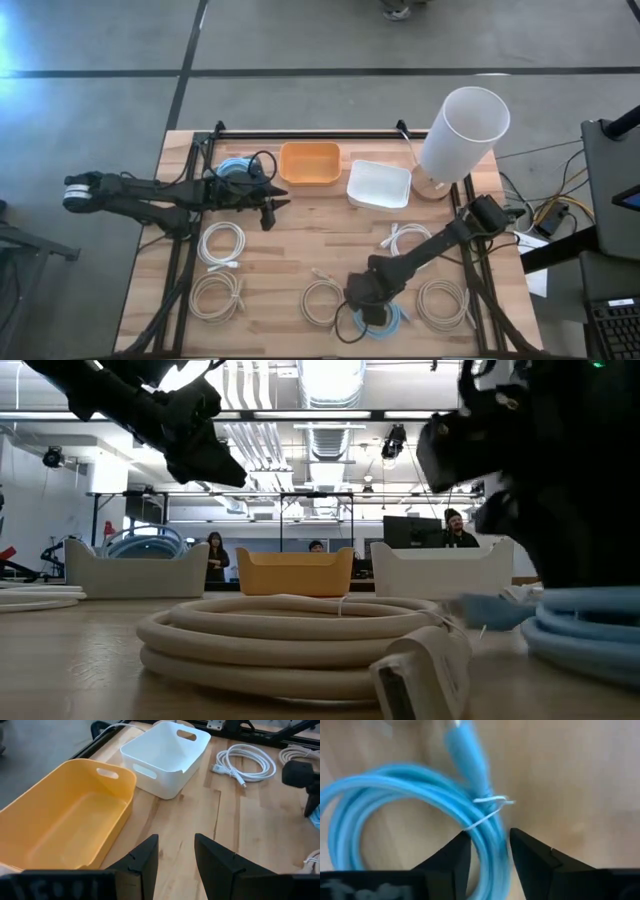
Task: Sort HDMI cables
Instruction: Put the blue hdmi cable into the gray bin
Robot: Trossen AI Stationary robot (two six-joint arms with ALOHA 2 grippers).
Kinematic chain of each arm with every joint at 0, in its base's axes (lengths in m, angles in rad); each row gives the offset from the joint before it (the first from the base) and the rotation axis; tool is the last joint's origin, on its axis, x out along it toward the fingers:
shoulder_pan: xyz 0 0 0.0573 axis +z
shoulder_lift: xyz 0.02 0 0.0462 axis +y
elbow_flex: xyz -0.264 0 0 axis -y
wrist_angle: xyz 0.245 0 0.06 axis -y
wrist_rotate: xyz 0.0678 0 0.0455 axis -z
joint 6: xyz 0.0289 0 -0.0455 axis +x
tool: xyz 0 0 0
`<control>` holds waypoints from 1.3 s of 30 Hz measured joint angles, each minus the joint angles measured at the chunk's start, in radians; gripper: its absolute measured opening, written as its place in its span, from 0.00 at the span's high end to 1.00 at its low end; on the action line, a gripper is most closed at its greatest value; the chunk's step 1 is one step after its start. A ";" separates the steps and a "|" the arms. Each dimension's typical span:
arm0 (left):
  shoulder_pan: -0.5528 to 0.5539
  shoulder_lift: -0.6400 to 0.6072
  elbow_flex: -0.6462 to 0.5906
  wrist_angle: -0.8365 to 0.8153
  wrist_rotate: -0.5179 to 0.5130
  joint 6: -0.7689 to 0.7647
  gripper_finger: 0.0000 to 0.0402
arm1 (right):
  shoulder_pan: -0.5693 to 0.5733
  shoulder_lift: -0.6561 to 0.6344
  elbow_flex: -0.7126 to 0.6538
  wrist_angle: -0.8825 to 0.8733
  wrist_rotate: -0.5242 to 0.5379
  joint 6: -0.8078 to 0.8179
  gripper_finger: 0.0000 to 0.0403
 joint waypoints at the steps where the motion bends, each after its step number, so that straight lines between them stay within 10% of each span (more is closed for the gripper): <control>1: 0.000 0.000 0.000 0.000 0.000 0.003 0.66 | 0.000 -0.003 -0.003 0.001 0.015 0.011 0.69; 15: 0.000 0.000 0.000 0.017 0.000 -0.007 0.66 | -0.009 -0.054 0.007 -0.107 0.042 0.088 0.92; 29: -0.004 0.043 0.002 0.210 0.030 -0.169 0.66 | -0.094 -0.198 0.015 -0.228 0.957 0.139 0.87; 39: -0.015 0.206 0.002 0.413 0.058 -0.278 0.66 | -0.194 -0.192 0.015 -0.198 1.203 0.130 0.87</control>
